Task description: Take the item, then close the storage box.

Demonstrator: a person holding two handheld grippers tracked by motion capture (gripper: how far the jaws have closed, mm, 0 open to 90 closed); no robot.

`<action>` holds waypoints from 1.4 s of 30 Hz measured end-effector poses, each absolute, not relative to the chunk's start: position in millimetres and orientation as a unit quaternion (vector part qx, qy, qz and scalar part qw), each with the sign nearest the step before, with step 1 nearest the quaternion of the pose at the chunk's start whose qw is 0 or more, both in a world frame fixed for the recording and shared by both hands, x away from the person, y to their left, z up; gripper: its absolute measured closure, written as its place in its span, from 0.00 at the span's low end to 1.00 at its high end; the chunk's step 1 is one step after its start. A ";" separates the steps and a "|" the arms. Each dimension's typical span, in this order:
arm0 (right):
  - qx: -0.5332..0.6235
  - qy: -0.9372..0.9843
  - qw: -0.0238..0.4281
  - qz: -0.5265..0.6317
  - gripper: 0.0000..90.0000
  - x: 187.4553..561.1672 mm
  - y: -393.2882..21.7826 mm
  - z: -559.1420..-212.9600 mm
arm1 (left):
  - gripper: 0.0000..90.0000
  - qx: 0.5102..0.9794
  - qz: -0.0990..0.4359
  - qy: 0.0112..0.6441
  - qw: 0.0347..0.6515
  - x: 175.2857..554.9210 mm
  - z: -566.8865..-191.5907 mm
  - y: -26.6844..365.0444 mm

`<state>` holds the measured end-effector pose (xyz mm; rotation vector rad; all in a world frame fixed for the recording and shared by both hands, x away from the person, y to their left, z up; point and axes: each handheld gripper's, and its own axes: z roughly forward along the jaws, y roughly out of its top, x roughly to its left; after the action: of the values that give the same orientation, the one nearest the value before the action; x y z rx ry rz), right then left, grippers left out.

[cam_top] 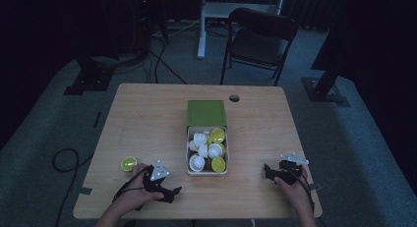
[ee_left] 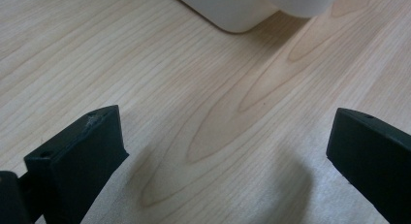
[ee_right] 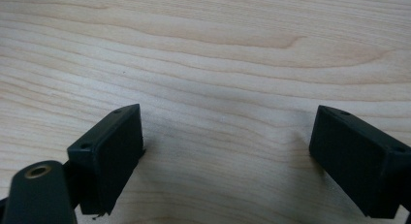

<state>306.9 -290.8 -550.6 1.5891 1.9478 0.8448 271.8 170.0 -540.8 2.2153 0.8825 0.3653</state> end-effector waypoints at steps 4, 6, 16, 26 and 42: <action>0.581 0.713 0.242 0.309 0.13 306.9 -290.8 -550.6 | 0.00 0.863 0.143 0.335 0.351 271.8 -543.9 171.4; 0.581 0.713 0.242 0.309 0.13 306.9 -290.8 -550.6 | 0.00 0.868 0.140 0.327 0.346 271.2 -545.6 171.4; 0.573 0.720 0.239 0.312 0.13 306.7 -290.0 -550.6 | 0.00 0.873 0.134 0.324 0.339 272.2 -547.2 171.8; 0.573 0.719 0.238 0.313 0.13 306.6 -290.3 -550.6 | 0.00 0.872 0.136 0.327 0.339 271.0 -547.3 171.5; 0.571 0.721 0.236 0.314 0.13 302.7 -287.7 -550.4 | 0.00 0.853 0.139 0.342 0.369 269.5 -541.5 172.1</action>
<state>302.7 -287.7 -550.4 1.5650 1.9776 0.8624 269.5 172.1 -541.5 2.1893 0.8773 0.3562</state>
